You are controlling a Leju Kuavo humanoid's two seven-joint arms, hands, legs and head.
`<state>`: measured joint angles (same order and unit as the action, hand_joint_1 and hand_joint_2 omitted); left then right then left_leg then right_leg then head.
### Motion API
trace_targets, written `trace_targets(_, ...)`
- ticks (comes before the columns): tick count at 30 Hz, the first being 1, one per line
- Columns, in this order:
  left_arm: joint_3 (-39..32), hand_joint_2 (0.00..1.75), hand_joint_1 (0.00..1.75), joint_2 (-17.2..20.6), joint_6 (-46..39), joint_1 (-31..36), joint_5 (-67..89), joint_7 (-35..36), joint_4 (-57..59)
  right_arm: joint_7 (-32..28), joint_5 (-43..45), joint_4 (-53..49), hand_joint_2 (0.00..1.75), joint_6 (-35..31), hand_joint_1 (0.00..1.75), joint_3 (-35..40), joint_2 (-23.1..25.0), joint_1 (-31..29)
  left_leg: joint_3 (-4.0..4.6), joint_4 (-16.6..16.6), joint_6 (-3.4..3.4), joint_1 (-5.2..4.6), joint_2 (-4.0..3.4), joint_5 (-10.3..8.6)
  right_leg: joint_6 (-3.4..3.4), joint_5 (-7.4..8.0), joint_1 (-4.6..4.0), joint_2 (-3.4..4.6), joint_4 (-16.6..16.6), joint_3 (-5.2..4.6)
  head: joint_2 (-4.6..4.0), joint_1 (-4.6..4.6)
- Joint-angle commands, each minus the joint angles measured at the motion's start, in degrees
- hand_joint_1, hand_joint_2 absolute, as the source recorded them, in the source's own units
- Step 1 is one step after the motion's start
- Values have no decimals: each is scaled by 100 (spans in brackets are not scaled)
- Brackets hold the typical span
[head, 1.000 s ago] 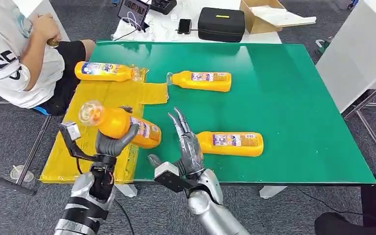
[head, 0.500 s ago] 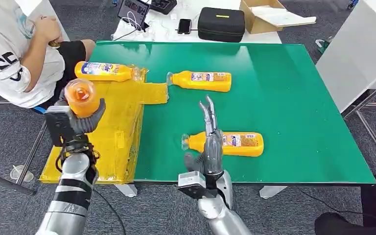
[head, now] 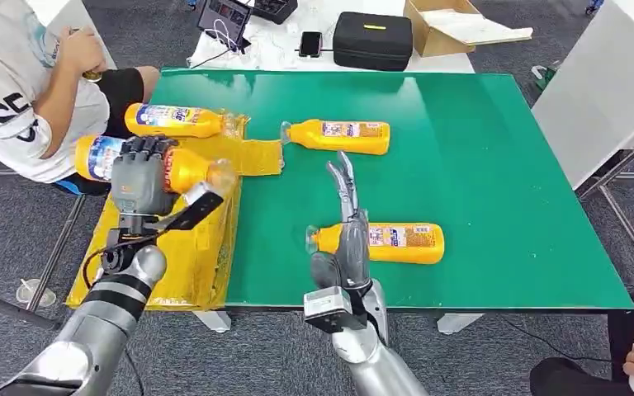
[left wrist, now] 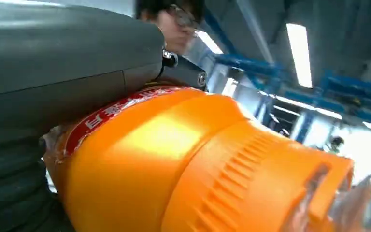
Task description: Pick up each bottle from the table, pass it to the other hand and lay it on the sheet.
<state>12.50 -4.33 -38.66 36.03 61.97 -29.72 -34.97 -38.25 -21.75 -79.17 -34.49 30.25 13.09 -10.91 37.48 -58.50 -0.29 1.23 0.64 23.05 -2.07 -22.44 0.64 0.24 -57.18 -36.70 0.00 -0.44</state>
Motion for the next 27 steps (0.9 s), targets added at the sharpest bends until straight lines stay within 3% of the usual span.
trace_targets(1,1270,175,175,663,2011,903,837,133,1829,-32,201,516,0,390,0,158,-207,-309,-32,4,6,-1,-10,8,7,-6,-3,5,4,30,0,0)
trace_targets(5,1103,175,175,674,2621,867,605,29,1873,-31,226,624,0,498,0,139,-158,-316,-50,2,9,2,-29,18,17,-5,-7,18,5,43,0,-2)
trace_targets(6,1103,175,175,674,2610,851,605,26,1869,-31,227,628,0,499,0,141,-155,-313,-21,-1,5,2,-24,9,19,5,-5,18,2,10,0,-2)
trace_targets(7,1049,175,175,666,2850,853,527,45,1913,-29,225,664,0,538,0,146,-147,-328,-53,-2,11,2,-30,22,23,-6,-7,19,2,41,0,0)
trace_targets(8,1053,175,175,679,2870,830,525,39,1890,-27,227,686,0,560,0,155,-136,-330,-14,3,4,0,-22,6,17,5,-3,15,2,5,0,-2)
trace_targets(21,833,175,173,669,3734,718,190,-35,1940,-7,242,933,0,729,0,165,-70,-414,-15,1,5,0,-22,7,18,4,-3,16,1,9,0,0)
trace_targets(22,808,175,173,665,3808,695,147,-39,1927,-6,248,956,0,740,0,161,-62,-418,-54,1,12,-1,-29,22,23,-9,-5,16,2,47,0,-2)
trace_targets(25,804,175,173,662,3801,682,142,-40,1924,-6,248,961,0,742,0,162,-61,-418,-16,3,5,-2,-24,7,18,4,0,17,1,9,2,-2)
trace_targets(26,811,175,37,665,3939,684,111,-42,1941,4,250,1018,0,798,0,169,-56,-443,-21,3,5,-1,-25,9,19,3,-2,18,3,14,0,-2)
trace_targets(27,807,175,10,666,4027,670,79,-47,1938,8,251,1050,0,820,0,161,-51,-451,-33,3,7,0,-26,14,21,-1,-4,17,3,27,0,-2)
